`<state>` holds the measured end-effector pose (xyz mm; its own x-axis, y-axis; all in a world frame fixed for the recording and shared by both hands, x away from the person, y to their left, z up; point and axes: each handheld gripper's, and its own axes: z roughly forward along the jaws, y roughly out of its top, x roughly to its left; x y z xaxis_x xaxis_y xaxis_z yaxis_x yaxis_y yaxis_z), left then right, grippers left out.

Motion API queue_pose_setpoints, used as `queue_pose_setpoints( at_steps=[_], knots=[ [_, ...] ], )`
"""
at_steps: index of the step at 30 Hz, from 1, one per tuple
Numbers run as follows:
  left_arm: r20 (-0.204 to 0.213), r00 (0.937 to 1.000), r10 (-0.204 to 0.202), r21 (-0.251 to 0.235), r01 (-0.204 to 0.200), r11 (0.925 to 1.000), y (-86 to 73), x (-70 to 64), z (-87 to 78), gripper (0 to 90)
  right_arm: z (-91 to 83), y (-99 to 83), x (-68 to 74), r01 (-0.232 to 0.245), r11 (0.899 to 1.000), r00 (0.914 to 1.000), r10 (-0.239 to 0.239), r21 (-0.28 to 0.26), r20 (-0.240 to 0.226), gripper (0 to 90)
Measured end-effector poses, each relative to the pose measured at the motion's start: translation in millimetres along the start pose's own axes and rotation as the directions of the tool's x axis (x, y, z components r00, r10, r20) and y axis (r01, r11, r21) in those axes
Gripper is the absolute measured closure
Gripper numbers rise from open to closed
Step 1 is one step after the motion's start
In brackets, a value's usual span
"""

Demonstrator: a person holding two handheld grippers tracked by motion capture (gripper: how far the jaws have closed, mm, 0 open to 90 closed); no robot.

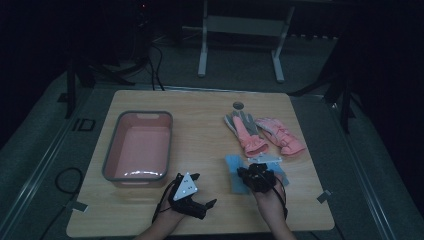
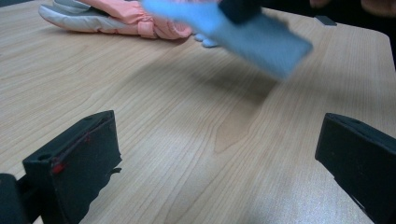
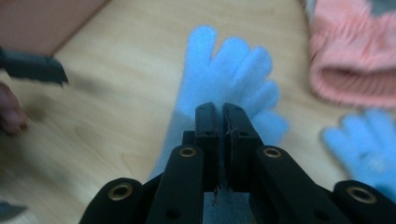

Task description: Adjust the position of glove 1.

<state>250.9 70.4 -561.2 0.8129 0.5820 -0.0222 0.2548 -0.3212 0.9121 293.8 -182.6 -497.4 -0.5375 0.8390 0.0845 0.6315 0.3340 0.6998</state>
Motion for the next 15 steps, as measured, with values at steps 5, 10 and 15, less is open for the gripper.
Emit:
queue_pose_setpoints(
  at_steps=[5,10,15],
  knots=[
    [0.000,1.0000,0.001,0.000,-0.001,1.0000,0.0,-0.2,0.0,0.0,13.2,-14.9,0.9,0.002,0.999,1.0000,-0.002,0.045,0.003,85.3],
    [0.001,1.0000,0.002,0.000,-0.002,1.0000,0.0,-0.4,0.1,0.0,26.0,-25.5,-0.9,0.017,0.996,0.9994,-0.020,0.088,0.027,84.1],
    [0.002,1.0000,0.002,0.000,-0.002,1.0000,0.0,-0.4,0.1,0.0,32.7,-31.2,-4.4,0.047,0.994,0.9986,-0.049,0.094,0.018,78.2]
  ],
)
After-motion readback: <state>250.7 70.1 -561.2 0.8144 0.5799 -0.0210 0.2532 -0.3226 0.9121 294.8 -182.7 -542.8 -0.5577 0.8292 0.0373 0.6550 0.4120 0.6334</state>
